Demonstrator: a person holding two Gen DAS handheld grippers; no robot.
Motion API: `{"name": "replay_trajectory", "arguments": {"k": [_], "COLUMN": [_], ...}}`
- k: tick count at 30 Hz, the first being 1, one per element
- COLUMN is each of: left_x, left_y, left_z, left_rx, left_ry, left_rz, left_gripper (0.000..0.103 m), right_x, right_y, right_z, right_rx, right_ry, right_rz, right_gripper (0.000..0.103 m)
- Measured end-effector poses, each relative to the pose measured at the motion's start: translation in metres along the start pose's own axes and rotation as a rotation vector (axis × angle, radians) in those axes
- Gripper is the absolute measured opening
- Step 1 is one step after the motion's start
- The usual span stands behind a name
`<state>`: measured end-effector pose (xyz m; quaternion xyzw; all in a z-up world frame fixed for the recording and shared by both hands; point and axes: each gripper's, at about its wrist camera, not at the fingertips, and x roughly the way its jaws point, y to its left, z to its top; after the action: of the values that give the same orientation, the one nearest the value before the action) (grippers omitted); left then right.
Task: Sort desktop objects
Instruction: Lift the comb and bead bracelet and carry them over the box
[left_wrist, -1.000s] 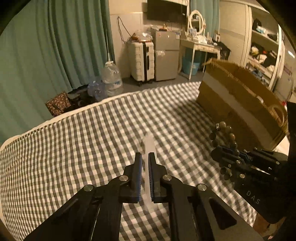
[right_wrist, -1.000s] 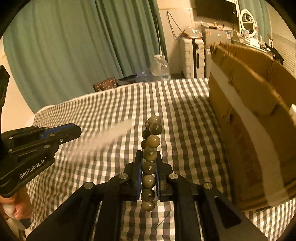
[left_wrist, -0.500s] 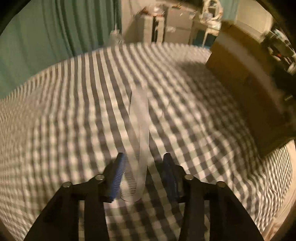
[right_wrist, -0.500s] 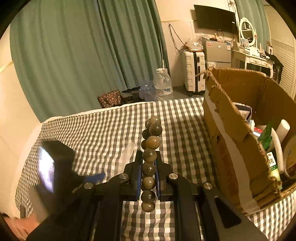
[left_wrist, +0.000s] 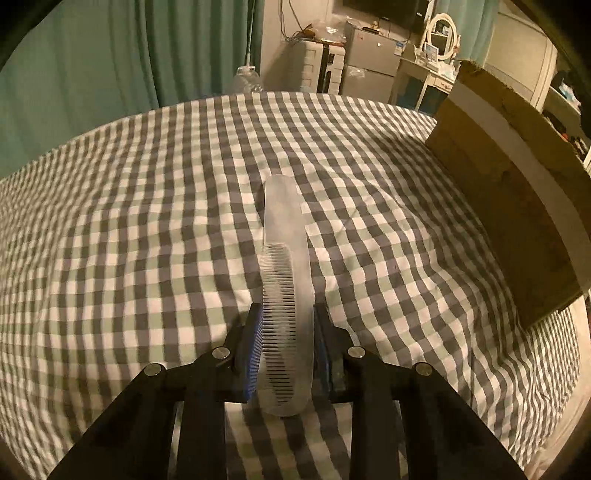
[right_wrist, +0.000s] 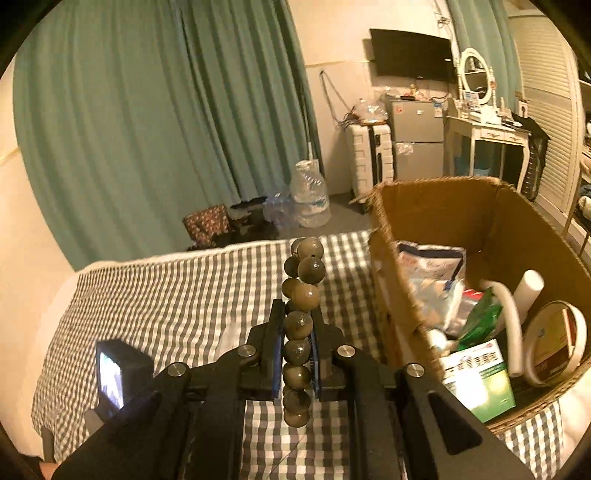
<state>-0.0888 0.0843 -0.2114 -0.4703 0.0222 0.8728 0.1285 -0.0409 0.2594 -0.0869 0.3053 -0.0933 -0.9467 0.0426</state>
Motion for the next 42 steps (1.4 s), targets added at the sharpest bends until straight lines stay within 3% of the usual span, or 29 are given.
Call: {"name": "replay_trajectory", "arguments": {"k": [8,15,24,33,42], "left_x": [-0.058,-0.114,-0.163,-0.184,-0.163], "left_y": [-0.012,-0.049,-0.097,-0.150,-0.195], "left_z": [0.026,0.056,0.075,0.108,0.138], "left_rx": [0.025,0.103,0.132,0.142,0.140], "left_ry": [-0.139,-0.287,-0.383,-0.451,-0.448], "left_rz": [-0.043,-0.075,-0.149,-0.227,-0.271], "left_gripper": [0.025,0.025,0.025,0.026,0.026], "right_x": [-0.017,-0.039,-0.074,-0.106,-0.121], "right_y": [-0.011,-0.030,-0.042,-0.068,-0.110], "right_z": [0.014,0.034,0.049,0.060,0.071], "right_rx": [0.008,-0.001,-0.028,-0.019,0.002], "right_ry": [-0.041,-0.082,-0.120,-0.136,-0.115], "right_rz": [-0.020,-0.054,-0.093,-0.110,-0.154], "right_gripper": [0.011,0.011,0.011,0.011,0.011]}}
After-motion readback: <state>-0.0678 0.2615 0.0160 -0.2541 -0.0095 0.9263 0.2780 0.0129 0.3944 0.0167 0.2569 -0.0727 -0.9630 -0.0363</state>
